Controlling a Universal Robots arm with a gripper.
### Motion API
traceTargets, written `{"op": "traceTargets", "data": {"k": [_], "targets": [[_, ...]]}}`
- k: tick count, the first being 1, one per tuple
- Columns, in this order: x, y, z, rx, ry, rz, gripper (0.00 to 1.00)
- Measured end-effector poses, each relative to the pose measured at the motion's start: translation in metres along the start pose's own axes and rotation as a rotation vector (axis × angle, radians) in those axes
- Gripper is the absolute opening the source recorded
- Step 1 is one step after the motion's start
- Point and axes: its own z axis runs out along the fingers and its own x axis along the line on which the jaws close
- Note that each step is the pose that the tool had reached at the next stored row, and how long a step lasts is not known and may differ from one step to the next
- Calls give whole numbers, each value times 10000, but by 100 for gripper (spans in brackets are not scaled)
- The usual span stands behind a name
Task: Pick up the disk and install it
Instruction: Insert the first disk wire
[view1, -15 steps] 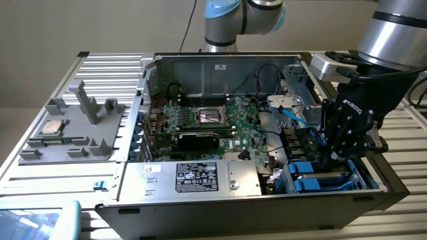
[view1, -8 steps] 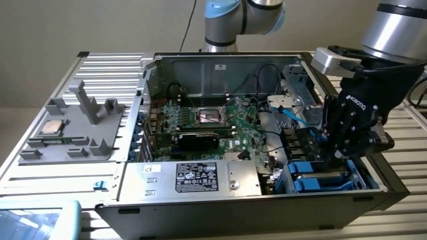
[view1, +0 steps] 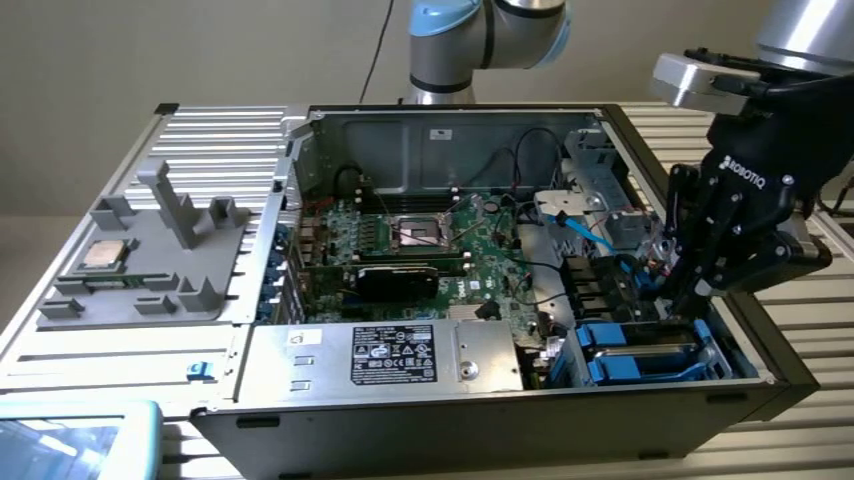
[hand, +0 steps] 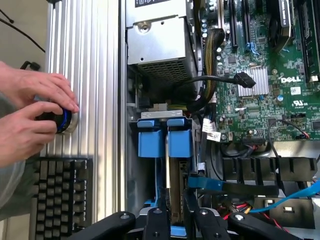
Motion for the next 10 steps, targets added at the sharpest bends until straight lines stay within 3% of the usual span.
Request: {"op": "traceTargets", "data": {"k": [5, 10], "targets": [[6, 26, -169, 34, 112, 20, 25], [5, 117, -271, 89, 139, 39, 25]]}}
